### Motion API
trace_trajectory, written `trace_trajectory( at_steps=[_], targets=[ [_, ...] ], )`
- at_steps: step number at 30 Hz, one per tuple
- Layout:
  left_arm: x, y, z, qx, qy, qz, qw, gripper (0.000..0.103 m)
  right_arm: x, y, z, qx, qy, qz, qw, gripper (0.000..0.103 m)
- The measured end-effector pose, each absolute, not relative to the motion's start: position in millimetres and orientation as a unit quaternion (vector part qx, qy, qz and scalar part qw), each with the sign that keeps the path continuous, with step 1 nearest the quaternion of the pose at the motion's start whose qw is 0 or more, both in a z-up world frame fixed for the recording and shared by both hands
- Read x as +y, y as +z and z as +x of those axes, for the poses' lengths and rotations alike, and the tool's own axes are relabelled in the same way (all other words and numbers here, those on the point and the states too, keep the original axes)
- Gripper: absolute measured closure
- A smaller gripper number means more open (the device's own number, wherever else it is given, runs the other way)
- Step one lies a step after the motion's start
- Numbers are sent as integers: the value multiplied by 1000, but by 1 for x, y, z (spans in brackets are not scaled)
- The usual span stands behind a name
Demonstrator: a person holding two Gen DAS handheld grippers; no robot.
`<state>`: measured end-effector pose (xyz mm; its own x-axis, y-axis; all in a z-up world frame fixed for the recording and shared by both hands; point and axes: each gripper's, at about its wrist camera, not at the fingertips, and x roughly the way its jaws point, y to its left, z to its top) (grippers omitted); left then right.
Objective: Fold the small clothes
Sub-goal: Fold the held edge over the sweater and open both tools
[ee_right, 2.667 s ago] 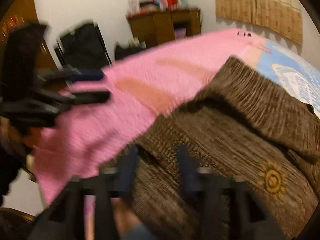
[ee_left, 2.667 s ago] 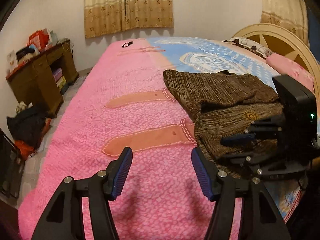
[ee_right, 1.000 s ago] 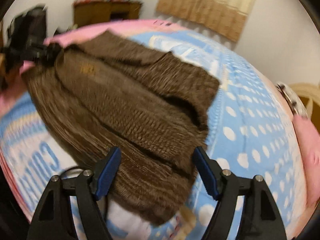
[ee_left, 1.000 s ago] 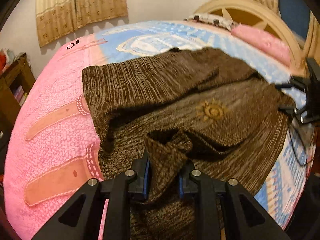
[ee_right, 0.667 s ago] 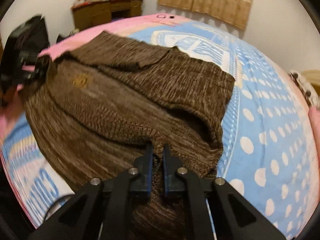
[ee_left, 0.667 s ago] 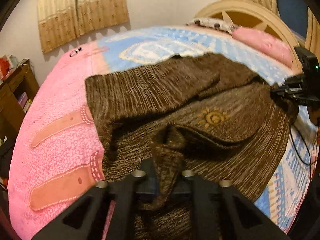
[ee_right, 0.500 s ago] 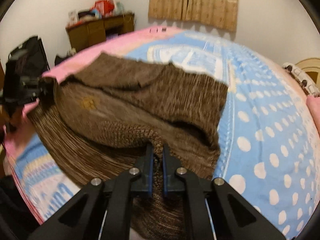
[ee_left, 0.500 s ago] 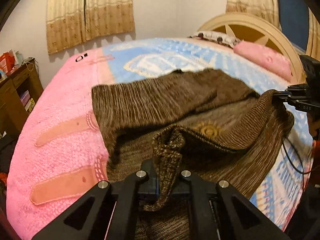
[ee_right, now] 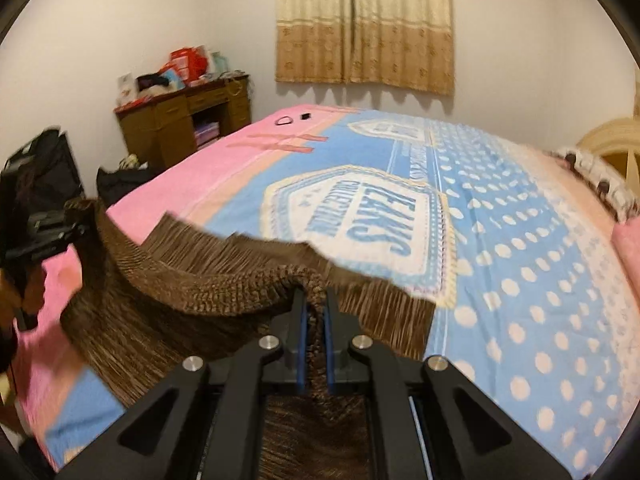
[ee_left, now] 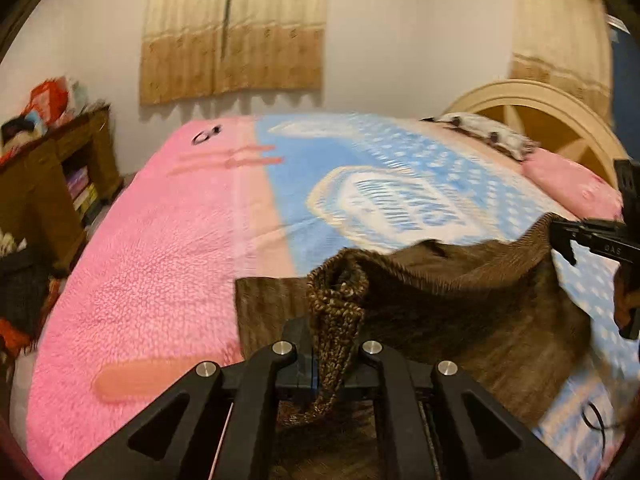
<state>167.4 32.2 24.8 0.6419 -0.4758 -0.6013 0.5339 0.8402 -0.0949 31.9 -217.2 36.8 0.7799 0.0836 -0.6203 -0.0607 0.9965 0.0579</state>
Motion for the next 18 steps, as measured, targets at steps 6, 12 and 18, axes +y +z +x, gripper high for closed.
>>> trace_trajectory(
  at_steps=[6,12,18],
  targets=[
    [23,-37,236,431,-230,4,873,96,-245,-28,108,390,0,71,918,90],
    [63,-29,254,462,-228,-128,847,76,-260,-33,96,374,-38,102,921,71],
    [86,13,207,413,-199,-76,885,51,-271,8,18,311,-109,100,939,59]
  ],
)
